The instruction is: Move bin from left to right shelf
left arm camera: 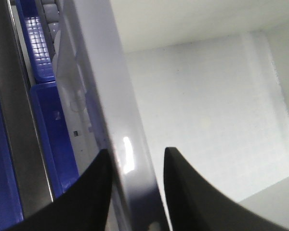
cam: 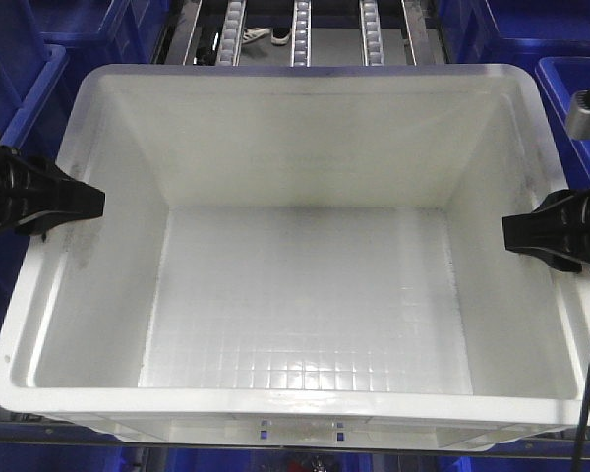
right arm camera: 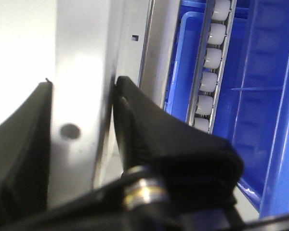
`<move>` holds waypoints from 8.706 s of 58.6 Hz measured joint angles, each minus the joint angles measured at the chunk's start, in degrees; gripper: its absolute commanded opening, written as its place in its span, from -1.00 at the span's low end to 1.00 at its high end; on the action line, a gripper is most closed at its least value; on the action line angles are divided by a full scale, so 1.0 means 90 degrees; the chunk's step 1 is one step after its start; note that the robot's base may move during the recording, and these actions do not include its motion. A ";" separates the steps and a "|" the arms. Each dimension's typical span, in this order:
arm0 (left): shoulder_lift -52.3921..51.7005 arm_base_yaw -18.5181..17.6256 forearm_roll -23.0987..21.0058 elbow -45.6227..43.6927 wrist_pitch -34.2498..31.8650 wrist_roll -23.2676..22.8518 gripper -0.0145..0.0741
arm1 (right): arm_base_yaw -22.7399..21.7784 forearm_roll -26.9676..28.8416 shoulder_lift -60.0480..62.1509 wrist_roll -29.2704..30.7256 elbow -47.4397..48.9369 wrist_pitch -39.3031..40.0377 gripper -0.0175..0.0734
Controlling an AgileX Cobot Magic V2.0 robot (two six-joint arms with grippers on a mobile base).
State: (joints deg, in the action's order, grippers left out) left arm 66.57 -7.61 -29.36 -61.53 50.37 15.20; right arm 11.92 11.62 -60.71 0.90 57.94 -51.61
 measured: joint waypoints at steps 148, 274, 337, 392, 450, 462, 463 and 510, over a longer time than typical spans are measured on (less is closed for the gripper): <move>-0.0028 0.0000 -0.0026 -0.0008 -0.0125 -0.0007 -0.68 | 0.0000 0.0000 0.0000 0.0006 0.0000 0.0073 -0.63; -0.0040 0.0000 -0.0032 -0.0008 -0.0127 -0.0007 -0.68 | 0.0000 0.0000 0.0000 0.0006 0.0000 0.0056 -0.63; -0.0040 0.0000 -0.0033 -0.0008 -0.0122 -0.0012 -0.68 | 0.0000 0.0000 0.0000 0.0006 0.0000 0.0045 -0.63; -0.0040 0.0000 -0.0033 -0.0008 -0.0122 -0.0012 -0.68 | 0.0000 0.0000 0.0000 0.0006 0.0000 0.0045 -0.63; -0.0040 0.0000 -0.0033 -0.0008 -0.0122 -0.0012 -0.68 | 0.0000 0.0000 0.0000 0.0006 0.0000 0.0045 -0.63; -0.0040 0.0000 -0.0033 -0.0008 -0.0122 -0.0012 -0.68 | 0.0000 0.0000 0.0000 0.0006 0.0000 0.0045 -0.63; -0.0040 0.0000 -0.0033 -0.0008 -0.0122 -0.0012 -0.68 | 0.0000 0.0000 0.0000 0.0006 0.0000 0.0045 -0.63; -0.0040 0.0000 -0.0033 -0.0008 -0.0122 -0.0012 -0.68 | 0.0000 0.0000 0.0000 0.0006 0.0000 0.0045 -0.63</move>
State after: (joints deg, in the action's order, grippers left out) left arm 66.21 -7.61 -29.66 -61.60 49.27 15.09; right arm 11.92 11.62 -60.71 0.95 57.94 -51.20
